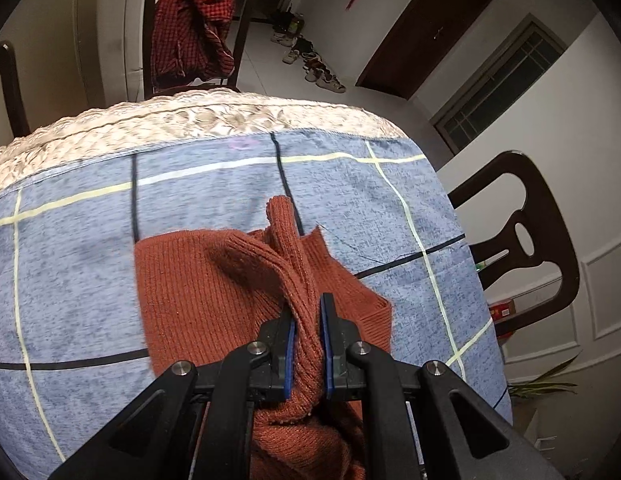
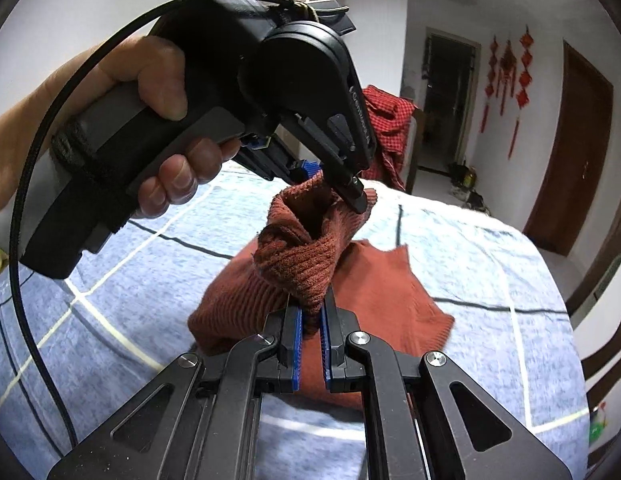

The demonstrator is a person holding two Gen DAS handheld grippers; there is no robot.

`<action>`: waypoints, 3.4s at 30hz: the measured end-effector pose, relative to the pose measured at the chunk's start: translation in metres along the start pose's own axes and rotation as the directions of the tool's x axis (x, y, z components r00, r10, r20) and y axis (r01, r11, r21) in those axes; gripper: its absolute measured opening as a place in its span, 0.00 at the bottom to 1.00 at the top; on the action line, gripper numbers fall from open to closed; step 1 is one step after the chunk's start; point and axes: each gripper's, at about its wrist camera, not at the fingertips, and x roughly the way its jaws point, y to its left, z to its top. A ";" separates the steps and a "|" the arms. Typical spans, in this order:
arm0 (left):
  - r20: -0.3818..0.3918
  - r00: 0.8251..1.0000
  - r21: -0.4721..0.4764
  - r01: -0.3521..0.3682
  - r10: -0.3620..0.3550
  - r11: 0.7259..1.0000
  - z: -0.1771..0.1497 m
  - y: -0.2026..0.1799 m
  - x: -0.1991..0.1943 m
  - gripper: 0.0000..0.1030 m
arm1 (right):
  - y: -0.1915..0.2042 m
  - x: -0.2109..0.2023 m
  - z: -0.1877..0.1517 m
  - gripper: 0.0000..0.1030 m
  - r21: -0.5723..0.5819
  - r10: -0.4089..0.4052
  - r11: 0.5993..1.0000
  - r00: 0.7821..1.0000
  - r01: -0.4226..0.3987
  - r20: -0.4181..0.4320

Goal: Fold small clothes

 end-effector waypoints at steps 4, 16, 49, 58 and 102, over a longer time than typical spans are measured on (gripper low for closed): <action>-0.020 1.000 0.008 -0.012 0.012 1.000 0.003 -0.014 0.014 0.12 | -0.020 -0.001 -0.008 0.07 0.054 0.012 0.998 1.000 -0.011 -0.011; -0.066 0.998 0.027 -0.022 0.023 0.999 0.003 -0.044 0.049 0.12 | -0.061 0.000 -0.029 0.07 0.167 0.048 0.985 0.997 -0.037 -0.062; 0.015 0.999 0.031 -0.041 0.040 0.999 -0.016 -0.034 0.031 0.56 | -0.127 -0.006 -0.070 0.18 0.505 0.183 0.859 0.973 -0.087 -0.144; 0.097 0.986 0.040 -0.143 0.139 0.989 -0.053 -0.008 0.013 0.56 | -0.118 -0.029 -0.057 0.23 0.372 -0.007 0.926 0.991 0.056 -0.133; 0.323 0.878 0.115 -0.406 0.352 0.907 -0.148 -0.003 0.004 0.57 | -0.110 0.045 -0.026 0.23 0.221 -0.036 0.973 0.985 0.073 -0.168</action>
